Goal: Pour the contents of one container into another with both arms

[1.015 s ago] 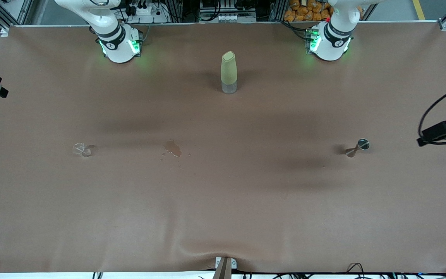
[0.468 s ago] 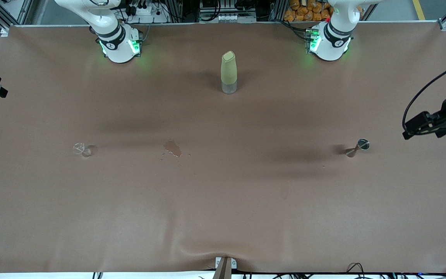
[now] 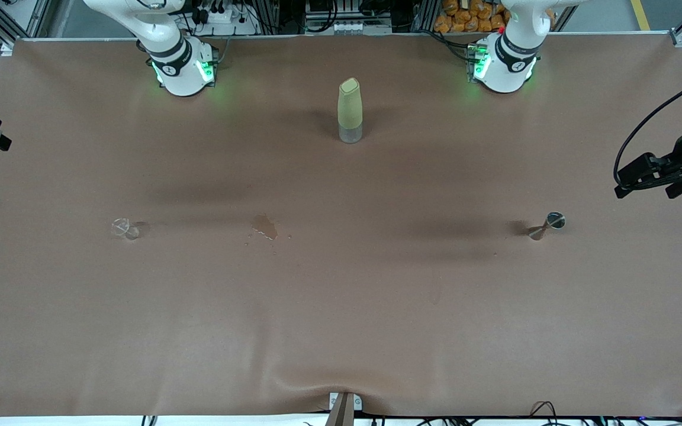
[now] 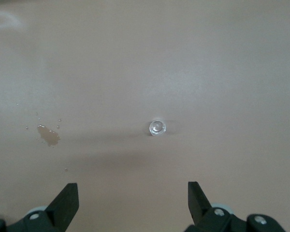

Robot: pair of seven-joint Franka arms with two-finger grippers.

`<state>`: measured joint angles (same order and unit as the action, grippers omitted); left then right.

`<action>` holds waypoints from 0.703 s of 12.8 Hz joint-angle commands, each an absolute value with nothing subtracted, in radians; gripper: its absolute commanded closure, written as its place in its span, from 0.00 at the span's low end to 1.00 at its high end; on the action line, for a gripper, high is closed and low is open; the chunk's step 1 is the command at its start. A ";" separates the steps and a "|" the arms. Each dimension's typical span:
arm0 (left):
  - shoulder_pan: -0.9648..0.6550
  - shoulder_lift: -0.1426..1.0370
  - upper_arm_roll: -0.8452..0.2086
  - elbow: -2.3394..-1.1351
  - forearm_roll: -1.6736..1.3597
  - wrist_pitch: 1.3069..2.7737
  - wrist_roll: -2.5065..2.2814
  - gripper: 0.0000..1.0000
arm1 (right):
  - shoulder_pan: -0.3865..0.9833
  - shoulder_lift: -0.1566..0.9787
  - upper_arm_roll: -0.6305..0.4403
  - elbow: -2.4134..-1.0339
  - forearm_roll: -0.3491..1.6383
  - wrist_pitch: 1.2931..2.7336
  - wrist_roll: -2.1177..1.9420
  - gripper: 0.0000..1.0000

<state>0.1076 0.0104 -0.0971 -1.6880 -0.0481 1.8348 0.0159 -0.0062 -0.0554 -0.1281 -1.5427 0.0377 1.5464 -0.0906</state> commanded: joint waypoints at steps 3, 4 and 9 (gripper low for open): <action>0.109 -0.049 -0.095 -1.709 -0.038 1.828 0.025 0.00 | -0.011 -0.043 -0.126 -1.520 0.025 1.543 -0.098 0.00; 0.086 -0.048 -0.092 -1.706 -0.040 1.838 0.012 0.00 | -0.011 -0.043 -0.126 -1.520 0.025 1.543 -0.098 0.00; -0.032 -0.046 -0.025 -1.683 -0.063 1.862 0.008 0.00 | -0.009 -0.043 -0.126 -1.520 0.025 1.545 -0.098 0.00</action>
<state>0.0158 -0.0302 -0.0767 -1.6862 -0.0519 1.8538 0.0065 -0.0064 -0.0536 -0.1282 -1.5421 0.0376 1.5496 -0.0906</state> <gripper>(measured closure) 0.000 0.000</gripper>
